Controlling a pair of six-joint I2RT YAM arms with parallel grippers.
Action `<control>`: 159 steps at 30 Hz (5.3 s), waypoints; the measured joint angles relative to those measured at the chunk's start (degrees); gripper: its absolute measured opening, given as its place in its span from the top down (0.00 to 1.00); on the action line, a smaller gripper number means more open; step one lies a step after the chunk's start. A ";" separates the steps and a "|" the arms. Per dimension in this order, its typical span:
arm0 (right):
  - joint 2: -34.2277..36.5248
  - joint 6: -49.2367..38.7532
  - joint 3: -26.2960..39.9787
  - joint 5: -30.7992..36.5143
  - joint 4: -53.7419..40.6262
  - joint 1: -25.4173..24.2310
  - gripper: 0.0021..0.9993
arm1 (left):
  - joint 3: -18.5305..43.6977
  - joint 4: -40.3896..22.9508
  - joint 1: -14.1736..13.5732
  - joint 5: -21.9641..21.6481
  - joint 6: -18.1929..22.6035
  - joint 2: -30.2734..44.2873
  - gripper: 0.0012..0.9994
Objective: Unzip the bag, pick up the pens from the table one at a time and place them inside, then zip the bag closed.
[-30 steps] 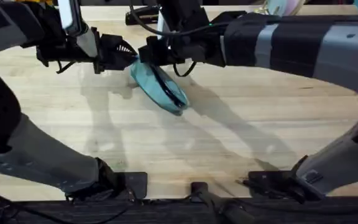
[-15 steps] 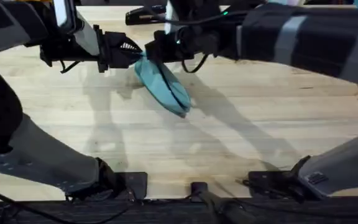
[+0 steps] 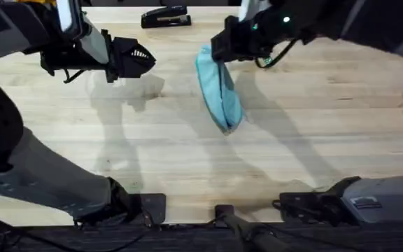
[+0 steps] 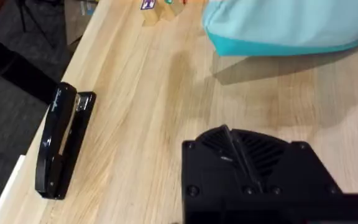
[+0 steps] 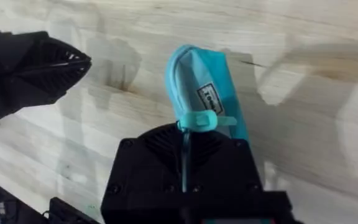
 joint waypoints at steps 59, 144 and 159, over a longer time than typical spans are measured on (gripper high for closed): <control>-4.50 1.36 0.24 -5.86 5.50 3.38 0.00 | 0.00 0.62 -0.74 -0.65 0.02 0.00 0.01; 12.97 27.77 0.33 -1.13 13.61 4.21 0.74 | 0.00 0.41 -7.75 -3.12 -0.02 0.00 0.01; 12.97 26.81 0.33 -1.34 13.46 3.22 0.97 | 0.00 0.43 -7.75 -2.90 -0.02 0.00 0.01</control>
